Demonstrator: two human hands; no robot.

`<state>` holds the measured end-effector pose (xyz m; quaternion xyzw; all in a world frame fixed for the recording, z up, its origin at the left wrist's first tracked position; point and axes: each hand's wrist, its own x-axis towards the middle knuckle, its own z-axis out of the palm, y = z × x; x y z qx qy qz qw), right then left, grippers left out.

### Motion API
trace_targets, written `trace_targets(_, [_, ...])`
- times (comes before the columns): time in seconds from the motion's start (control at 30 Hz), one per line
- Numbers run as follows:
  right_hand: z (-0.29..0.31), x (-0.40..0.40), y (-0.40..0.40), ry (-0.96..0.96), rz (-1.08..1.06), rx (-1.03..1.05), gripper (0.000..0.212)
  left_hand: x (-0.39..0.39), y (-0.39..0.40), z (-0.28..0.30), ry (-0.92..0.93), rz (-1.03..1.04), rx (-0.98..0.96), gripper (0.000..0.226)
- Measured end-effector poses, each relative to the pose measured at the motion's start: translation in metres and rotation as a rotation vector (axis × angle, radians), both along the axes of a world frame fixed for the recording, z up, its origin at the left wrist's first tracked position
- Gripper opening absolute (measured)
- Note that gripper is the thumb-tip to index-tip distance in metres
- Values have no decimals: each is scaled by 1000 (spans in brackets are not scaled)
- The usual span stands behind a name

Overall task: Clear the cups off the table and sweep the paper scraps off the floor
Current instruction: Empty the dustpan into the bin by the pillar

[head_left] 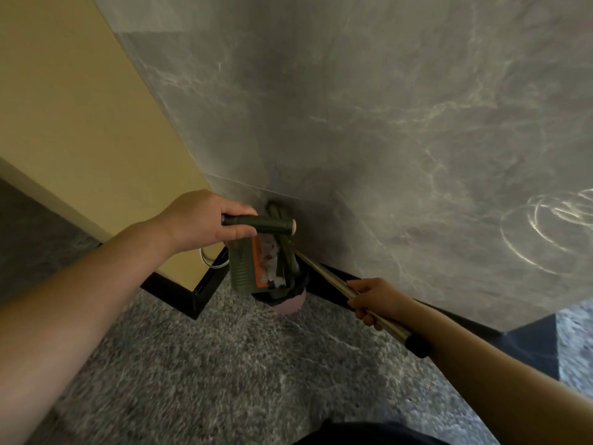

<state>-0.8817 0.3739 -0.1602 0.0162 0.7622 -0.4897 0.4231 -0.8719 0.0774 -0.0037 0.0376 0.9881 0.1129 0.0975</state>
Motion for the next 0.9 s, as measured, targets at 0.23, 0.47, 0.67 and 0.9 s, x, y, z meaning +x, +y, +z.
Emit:
trace_targets(0.23, [1,-5,29,-7,47,-12,49,-19,32,5,-50,-43,-69,24])
trace_targets(0.47, [-4,-1,58,-43,67,-7,34,-45,70,5,-45,-150,-168,24])
trace_targets(0.67, [-7,-11,68,-51,60,-11,43,-57,86,-1,-58,-181,-213,27])
trace_targets(0.9, [-9,-18,76,-57,84,-31,43,-67,91,-2,-43,-164,-202,22])
